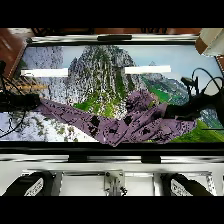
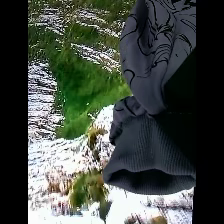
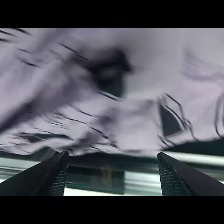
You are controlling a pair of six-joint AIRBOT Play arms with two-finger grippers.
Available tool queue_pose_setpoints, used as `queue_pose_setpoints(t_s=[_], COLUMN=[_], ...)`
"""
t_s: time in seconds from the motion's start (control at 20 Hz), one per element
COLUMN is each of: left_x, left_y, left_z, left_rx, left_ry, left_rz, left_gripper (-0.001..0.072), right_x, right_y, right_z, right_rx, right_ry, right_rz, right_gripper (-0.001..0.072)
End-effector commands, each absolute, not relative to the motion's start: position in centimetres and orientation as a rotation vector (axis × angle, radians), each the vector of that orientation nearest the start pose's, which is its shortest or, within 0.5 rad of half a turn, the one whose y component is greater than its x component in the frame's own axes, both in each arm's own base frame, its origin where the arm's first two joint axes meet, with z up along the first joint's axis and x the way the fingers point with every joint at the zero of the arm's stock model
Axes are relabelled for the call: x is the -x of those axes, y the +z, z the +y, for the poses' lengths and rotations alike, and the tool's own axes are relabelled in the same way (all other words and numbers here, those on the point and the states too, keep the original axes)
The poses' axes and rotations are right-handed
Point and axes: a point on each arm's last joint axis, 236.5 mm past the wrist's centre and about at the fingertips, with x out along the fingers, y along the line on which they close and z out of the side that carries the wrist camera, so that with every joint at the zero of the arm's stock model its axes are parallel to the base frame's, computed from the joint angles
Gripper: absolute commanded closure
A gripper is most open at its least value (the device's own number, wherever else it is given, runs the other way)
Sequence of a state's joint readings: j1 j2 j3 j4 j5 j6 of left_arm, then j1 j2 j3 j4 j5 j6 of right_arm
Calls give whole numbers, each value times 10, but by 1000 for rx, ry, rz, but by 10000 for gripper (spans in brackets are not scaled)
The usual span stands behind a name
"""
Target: Fold the shirts.
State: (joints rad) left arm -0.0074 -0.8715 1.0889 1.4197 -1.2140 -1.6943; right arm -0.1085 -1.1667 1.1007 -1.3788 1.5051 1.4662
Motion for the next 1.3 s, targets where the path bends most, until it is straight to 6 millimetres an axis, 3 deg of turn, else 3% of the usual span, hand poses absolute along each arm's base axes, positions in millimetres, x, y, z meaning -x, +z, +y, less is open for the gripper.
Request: queue_pose_setpoints(t_s=[0.0,0.1,0.2,0.3,0.45,0.6,0.8,0.85,0.9,0.95,1.05,1.1,1.15,1.2,1.25], left_x=[-328,-328,-328,-328,-328,-332,-335,-335,-336,-341,-360,-374,-388,-400,-405], left_y=[123,123,123,123,124,126,128,129,129,132,156,183,220,273,332], left_z=[-35,-35,-36,-36,-36,-36,-38,-38,-39,-40,-42,-40,-38,-35,-31], left_rx=[222,223,227,227,228,229,237,239,241,247,267,271,273,275,276], left_ry=[-49,-50,-54,-54,-54,-53,-58,-61,-61,-66,-77,-79,-83,-90,-97], left_rz=[1000,1001,1003,1004,1000,983,967,966,961,939,823,720,594,429,252], left_gripper=[652,653,652,652,652,652,653,653,652,653,652,652,652,652,653], right_x=[-253,-269,-292,-297,-297,-314,-290,-285,-284,-286,-303,-321,-343,-365,-387], right_y=[-33,-40,-31,-25,-16,-14,-47,-54,-57,-55,-27,4,48,100,168], right_z=[3,33,53,65,70,62,82,90,97,103,109,108,102,93,79], right_rx=[-281,-419,-521,-560,-536,-553,-510,-486,-462,-457,-445,-402,-356,-314,-266], right_ry=[65,122,163,212,269,200,245,268,290,302,360,402,424,426,409], right_rz=[1660,1584,1485,1460,1435,1363,1551,1584,1591,1584,1516,1430,1308,1164,970], right_gripper=[39,40,39,39,40,40,47,163,421,629,638,638,638,638,638])
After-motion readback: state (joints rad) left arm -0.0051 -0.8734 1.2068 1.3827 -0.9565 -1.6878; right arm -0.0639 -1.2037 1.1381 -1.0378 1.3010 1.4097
